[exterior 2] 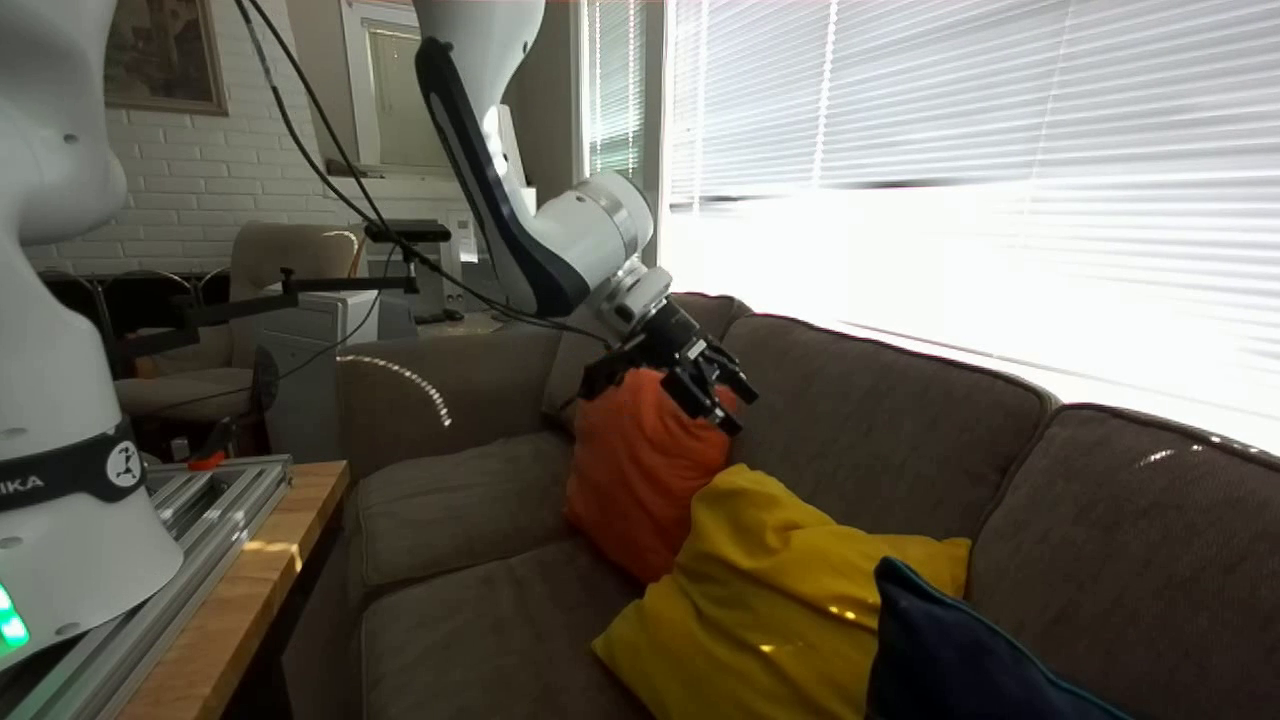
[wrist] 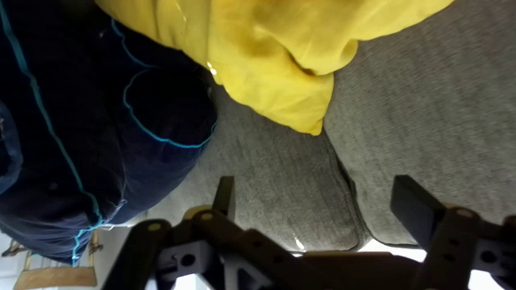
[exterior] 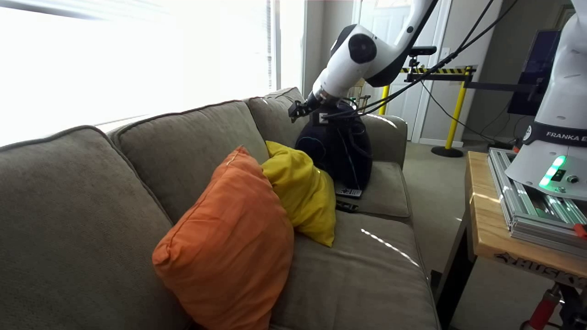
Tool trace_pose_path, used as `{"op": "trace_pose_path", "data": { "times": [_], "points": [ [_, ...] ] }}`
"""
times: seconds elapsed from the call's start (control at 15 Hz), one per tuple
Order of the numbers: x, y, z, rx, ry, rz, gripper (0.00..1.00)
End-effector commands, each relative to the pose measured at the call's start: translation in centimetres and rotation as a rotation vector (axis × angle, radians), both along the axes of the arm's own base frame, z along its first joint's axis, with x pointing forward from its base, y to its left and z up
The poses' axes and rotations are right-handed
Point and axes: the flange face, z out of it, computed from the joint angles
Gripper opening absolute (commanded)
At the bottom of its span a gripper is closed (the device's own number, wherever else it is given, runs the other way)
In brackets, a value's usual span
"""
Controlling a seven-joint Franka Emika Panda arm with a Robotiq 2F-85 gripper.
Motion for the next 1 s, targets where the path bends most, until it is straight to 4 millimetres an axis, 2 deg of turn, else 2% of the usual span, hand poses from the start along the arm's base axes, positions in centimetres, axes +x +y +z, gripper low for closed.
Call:
{"op": "trace_pose_path", "data": {
  "times": [0.0,0.27,0.4,0.53,0.67,0.93],
  "points": [
    [-2.6,-0.9,6.4,0.095,0.116,0.114,1.00],
    [-5.6,-3.9,9.8,0.094,0.198,0.323,1.00],
    [-6.5,-5.7,13.0,0.046,0.175,0.457,1.00],
    [-8.2,-7.1,14.0,0.052,0.183,0.581,1.00],
    [-10.3,-8.5,12.3,0.090,0.235,0.608,1.00],
    [-13.0,-10.2,7.4,0.139,0.388,0.442,1.00]
  ]
}}
